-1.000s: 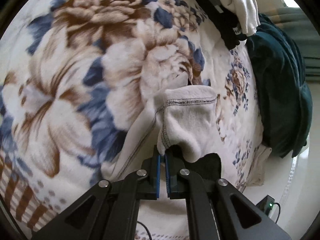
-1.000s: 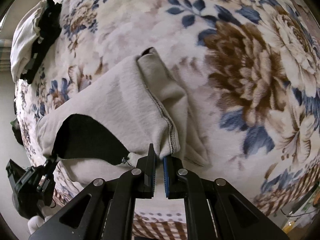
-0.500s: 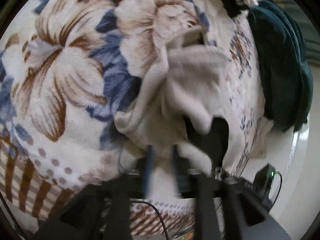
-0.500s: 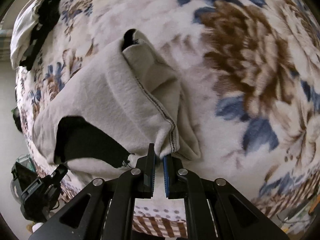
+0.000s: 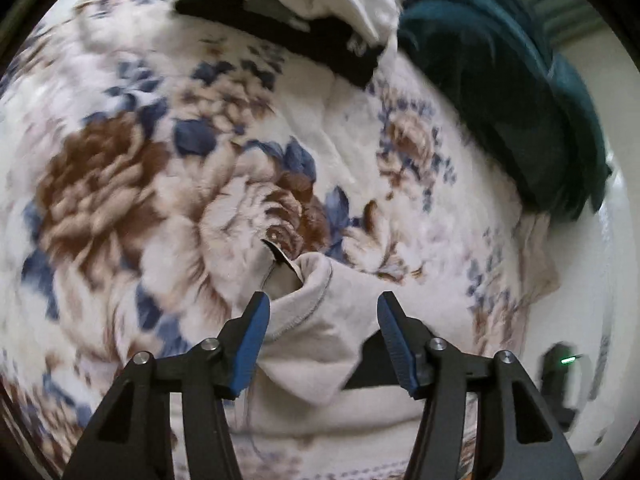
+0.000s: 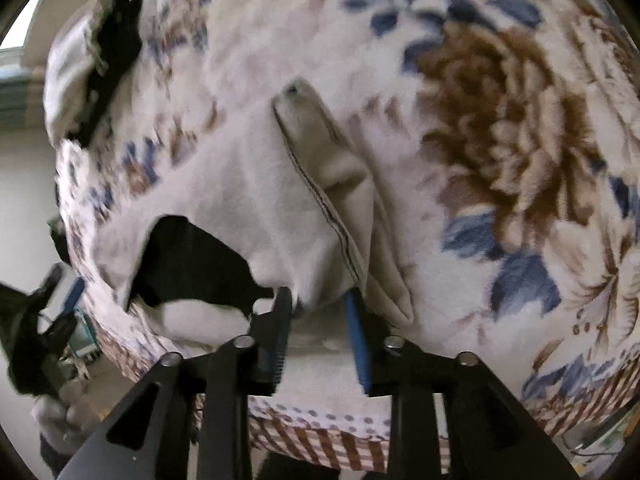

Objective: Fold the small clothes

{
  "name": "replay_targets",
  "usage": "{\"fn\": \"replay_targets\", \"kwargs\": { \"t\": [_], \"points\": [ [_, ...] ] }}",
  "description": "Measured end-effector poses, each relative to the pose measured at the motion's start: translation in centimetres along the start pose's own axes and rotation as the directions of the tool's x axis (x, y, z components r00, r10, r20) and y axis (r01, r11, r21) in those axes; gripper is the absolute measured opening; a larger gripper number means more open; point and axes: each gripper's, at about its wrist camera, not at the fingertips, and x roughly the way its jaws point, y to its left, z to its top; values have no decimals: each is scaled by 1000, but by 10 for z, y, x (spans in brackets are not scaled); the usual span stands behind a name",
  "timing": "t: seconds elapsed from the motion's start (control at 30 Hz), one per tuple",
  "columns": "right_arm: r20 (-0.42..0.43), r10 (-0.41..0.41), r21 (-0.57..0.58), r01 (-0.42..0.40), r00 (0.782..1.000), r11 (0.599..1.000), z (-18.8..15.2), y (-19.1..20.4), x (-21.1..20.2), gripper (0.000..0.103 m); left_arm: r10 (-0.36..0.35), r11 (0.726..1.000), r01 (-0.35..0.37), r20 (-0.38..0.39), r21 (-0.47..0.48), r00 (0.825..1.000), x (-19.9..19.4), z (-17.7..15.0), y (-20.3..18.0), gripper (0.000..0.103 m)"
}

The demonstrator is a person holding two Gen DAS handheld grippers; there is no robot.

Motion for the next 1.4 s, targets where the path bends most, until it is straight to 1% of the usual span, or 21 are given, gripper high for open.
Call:
{"fn": "replay_targets", "kwargs": {
  "t": [0.07,0.1,0.13,0.17,0.23,0.3,0.33,0.37,0.43,0.53,0.57,0.67,0.77,0.8,0.9,0.97,1.03,1.2,1.27,1.33,1.4],
  "points": [
    [61,15,16,-16,998,1000,0,-2,-15,33,24,999,-22,-59,39,998,24,-1,-2,52],
    [101,28,29,-31,994,999,2,-3,-23,37,29,999,-26,-65,42,997,30,-4,0,46],
    [116,39,33,-44,992,999,5,-3,-25,45,-3,999,5,-75,32,997,36,-9,2,24],
    [128,57,36,-62,990,997,9,-2,-25,47,-1,1000,3,-88,26,996,38,-13,2,13],
    [123,63,63,-71,990,995,20,-4,-17,47,-15,1000,15,-83,4,996,38,-24,5,12],
    [91,94,75,-101,991,992,28,-3,-2,40,-43,997,39,-67,-65,997,29,-36,10,12],
    [96,104,79,-111,990,991,29,-2,0,14,-75,991,68,-53,-111,996,22,-42,13,12],
    [97,114,77,-121,989,990,29,-1,1,8,-100,984,92,-42,-155,994,15,-46,14,12],
    [93,138,51,-143,986,988,25,6,-2,7,-112,974,105,-26,-203,993,6,-52,20,12],
    [95,179,60,-185,979,981,17,10,-8,7,23,986,-27,-29,-162,999,13,-51,32,12],
    [97,159,61,-165,983,984,15,7,-10,7,46,984,-54,-46,-168,998,21,-50,39,12],
    [37,0,84,-4,999,996,15,-7,3,7,47,986,-63,-104,-153,993,41,-43,47,13],
    [-12,-9,99,11,1000,995,16,-20,15,7,-1,994,-10,-106,-107,994,33,-36,36,18],
    [-19,22,101,-20,1000,995,16,-22,15,7,1,996,-11,-115,-88,993,29,-35,32,28],
    [4,80,136,-80,997,987,12,-28,4,10,21,999,-24,-104,-24,994,13,-35,17,40],
    [31,83,149,-86,996,985,10,-31,-3,27,57,998,-57,-81,3,995,3,-30,12,40],
    [78,73,153,-84,994,985,7,-33,-16,37,69,997,-68,-41,30,997,-7,-23,6,40],
    [191,51,60,-64,980,996,19,-4,-37,37,78,990,-77,-3,121,997,10,-4,-14,41],
    [197,55,-2,-56,979,998,24,12,-34,37,145,974,-138,-26,178,989,34,-9,-16,41],
    [165,16,-84,-2,986,996,26,26,-20,37,226,957,-209,-67,203,972,60,-18,-7,41],
    [96,-138,-128,150,986,980,22,27,9,37,219,967,-200,-115,159,969,75,-24,9,42]
  ]
}}
